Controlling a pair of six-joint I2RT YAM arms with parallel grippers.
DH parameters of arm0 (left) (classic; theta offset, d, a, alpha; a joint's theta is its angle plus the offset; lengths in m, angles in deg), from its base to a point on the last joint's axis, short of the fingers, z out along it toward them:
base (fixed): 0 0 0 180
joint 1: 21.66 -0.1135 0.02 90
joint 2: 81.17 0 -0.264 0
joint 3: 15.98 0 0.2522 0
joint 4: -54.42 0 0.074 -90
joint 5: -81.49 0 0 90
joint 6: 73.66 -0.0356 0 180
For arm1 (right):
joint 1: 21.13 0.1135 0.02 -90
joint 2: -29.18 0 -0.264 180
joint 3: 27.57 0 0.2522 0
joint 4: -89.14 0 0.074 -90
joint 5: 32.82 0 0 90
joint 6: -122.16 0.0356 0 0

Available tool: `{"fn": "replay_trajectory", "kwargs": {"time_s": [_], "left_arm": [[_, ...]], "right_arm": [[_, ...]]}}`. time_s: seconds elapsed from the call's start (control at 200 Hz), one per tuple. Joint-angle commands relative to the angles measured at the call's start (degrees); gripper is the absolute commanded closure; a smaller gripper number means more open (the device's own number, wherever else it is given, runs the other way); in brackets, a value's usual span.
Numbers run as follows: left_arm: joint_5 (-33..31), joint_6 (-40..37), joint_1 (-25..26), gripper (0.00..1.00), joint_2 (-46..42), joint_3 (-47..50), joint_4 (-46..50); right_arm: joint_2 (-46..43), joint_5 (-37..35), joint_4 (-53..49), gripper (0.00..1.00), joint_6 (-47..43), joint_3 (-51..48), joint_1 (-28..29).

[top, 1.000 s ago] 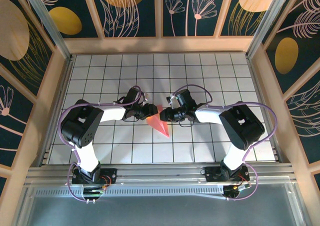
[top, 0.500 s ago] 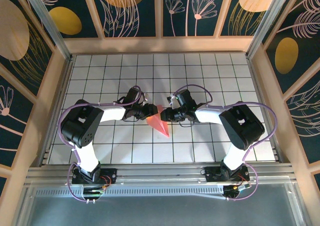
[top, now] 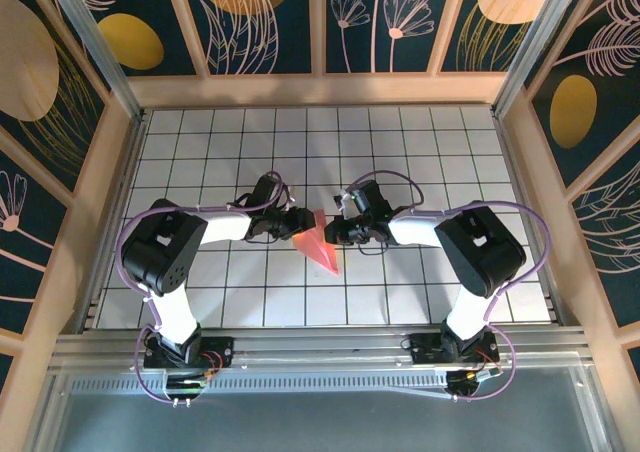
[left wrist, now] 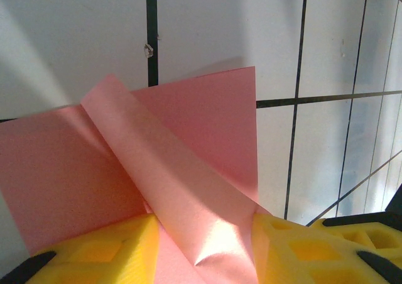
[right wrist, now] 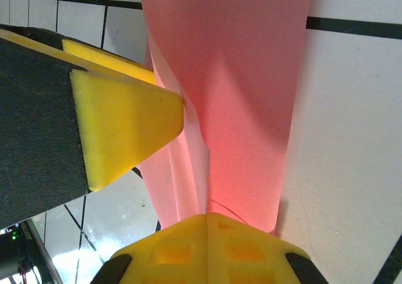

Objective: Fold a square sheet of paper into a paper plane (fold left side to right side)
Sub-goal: Fourth fold the wing at the center of the table.

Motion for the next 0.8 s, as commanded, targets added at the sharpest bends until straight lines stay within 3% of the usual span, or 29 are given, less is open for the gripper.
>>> {"fn": "replay_trajectory", "kwargs": {"time_s": [0.0,0.796], "left_arm": [[-3.2,-0.9,0.0,0.57,0.8,0.4,2.8],[-3.1,-0.9,0.0,0.57,0.9,0.1,3.1]], "right_arm": [[0.9,-1.5,-1.8,1.00,-1.0,2.0,-0.4],[2.8,-5.3,-5.4,1.00,-2.1,3.7,-0.5]]}}
